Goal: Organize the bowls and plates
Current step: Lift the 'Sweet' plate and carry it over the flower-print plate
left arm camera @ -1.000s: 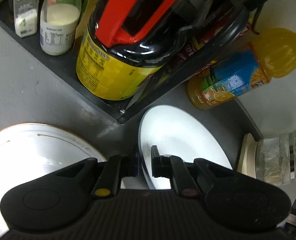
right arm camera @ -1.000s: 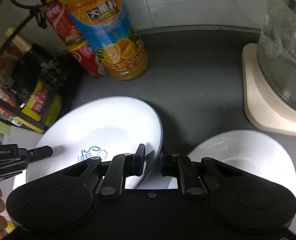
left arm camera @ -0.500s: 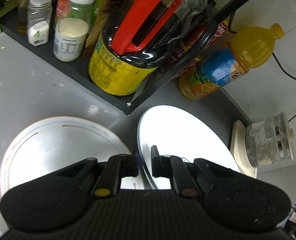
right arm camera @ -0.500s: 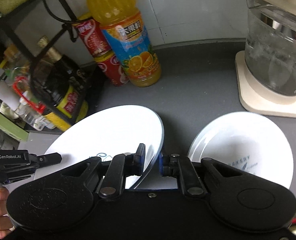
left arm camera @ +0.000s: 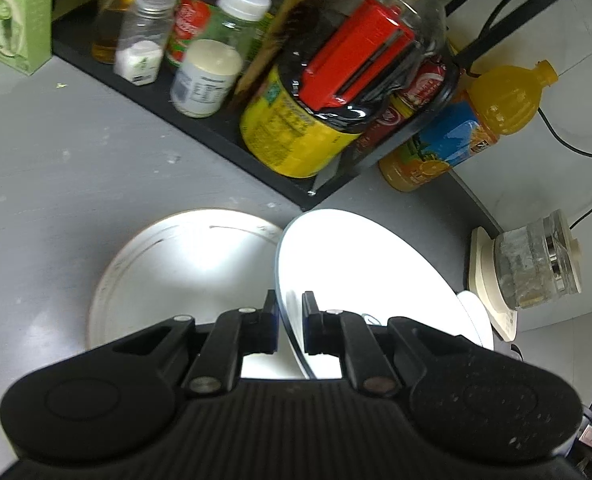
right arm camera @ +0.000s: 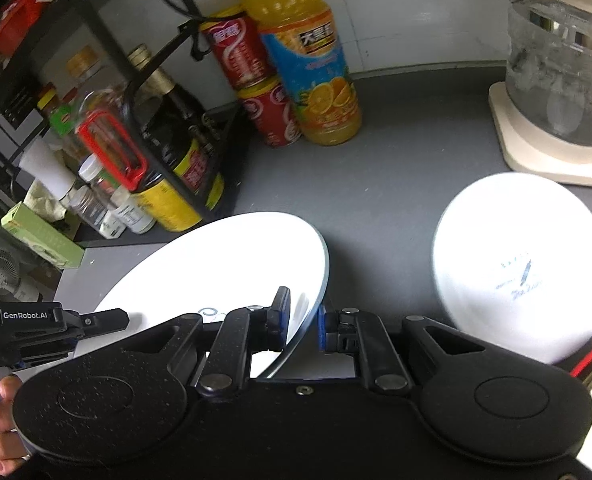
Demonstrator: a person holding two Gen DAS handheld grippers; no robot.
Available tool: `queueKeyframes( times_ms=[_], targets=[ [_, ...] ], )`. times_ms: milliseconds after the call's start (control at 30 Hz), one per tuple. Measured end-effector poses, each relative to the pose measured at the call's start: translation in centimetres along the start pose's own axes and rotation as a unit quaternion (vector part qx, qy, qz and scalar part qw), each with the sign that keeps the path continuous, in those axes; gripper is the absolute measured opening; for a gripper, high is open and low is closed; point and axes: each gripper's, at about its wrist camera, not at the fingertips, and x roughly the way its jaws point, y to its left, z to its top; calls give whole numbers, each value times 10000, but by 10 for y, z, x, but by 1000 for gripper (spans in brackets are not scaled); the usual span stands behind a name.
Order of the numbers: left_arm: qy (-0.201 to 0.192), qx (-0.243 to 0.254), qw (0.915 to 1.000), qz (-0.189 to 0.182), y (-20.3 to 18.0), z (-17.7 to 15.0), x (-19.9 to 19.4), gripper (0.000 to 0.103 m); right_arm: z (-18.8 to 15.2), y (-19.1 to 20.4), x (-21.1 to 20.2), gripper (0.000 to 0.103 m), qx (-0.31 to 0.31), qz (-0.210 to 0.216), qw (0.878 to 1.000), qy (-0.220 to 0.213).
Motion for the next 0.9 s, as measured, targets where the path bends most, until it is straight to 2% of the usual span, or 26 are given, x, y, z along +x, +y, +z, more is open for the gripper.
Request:
queueKeyframes(
  times_ms=[600, 900],
  targets=[
    [163, -37, 9999, -12, 53, -24, -15, 9, -48, 40, -1, 13, -74, -174, 9998, -20],
    [303, -115, 9993, 195, 69, -31, -7, 9, -55, 54, 6, 13, -272, -294, 9992, 8]
  ],
)
